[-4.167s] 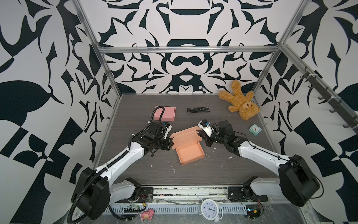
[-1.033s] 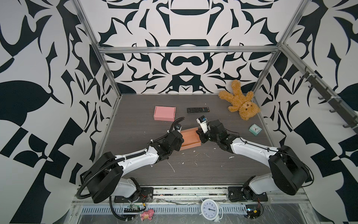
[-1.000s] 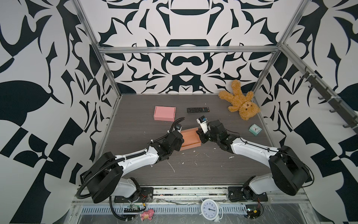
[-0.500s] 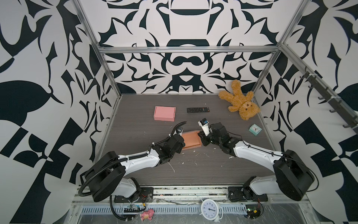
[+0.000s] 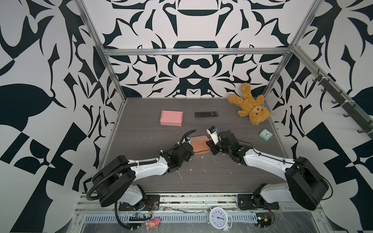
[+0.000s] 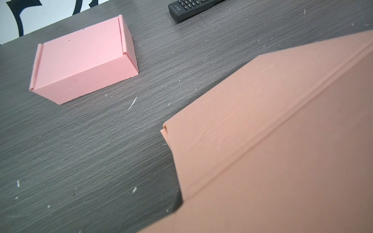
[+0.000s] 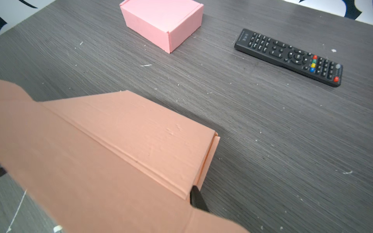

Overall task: Fold the paper box
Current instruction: 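Open both grippers and draw them back from the lidded box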

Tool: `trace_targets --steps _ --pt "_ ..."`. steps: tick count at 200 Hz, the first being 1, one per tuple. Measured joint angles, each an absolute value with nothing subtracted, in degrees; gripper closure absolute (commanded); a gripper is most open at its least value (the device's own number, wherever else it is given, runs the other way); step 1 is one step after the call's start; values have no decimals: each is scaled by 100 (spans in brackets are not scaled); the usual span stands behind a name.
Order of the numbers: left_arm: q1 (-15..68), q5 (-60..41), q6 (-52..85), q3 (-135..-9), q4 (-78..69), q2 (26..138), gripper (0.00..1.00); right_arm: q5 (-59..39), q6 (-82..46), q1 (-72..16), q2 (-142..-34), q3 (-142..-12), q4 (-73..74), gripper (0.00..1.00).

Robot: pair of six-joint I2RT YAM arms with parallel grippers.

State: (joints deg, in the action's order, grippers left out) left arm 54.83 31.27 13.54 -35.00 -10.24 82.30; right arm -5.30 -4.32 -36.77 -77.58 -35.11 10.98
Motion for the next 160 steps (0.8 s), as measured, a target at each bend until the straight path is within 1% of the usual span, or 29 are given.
trace_targets --steps 16,57,83,98,112,134,160 --pt "5489 3114 1354 -3500 -1059 8230 90 -528 -458 -3695 -7636 -3365 1079 64" --pt "5494 3072 1354 -3470 -1135 8230 90 -489 -655 -3704 -7096 -3026 1173 41" --pt "5505 3044 1354 -3470 -1135 8230 90 -484 -766 -3704 -6869 -2827 1197 34" --pt "5509 3015 1354 -3470 -1131 8230 88 -482 -808 -3704 -6718 -2724 1188 31" --pt "5516 2952 1350 -3470 -1105 8217 80 -469 -854 -3701 -6519 -2639 1164 29" --pt "5520 2779 1409 -3468 -985 8099 58 -460 -906 -3704 -6167 -2576 1052 26" --pt "5527 2453 1529 -3483 -635 7852 42 -421 -947 -3704 -5920 -2574 1011 26"
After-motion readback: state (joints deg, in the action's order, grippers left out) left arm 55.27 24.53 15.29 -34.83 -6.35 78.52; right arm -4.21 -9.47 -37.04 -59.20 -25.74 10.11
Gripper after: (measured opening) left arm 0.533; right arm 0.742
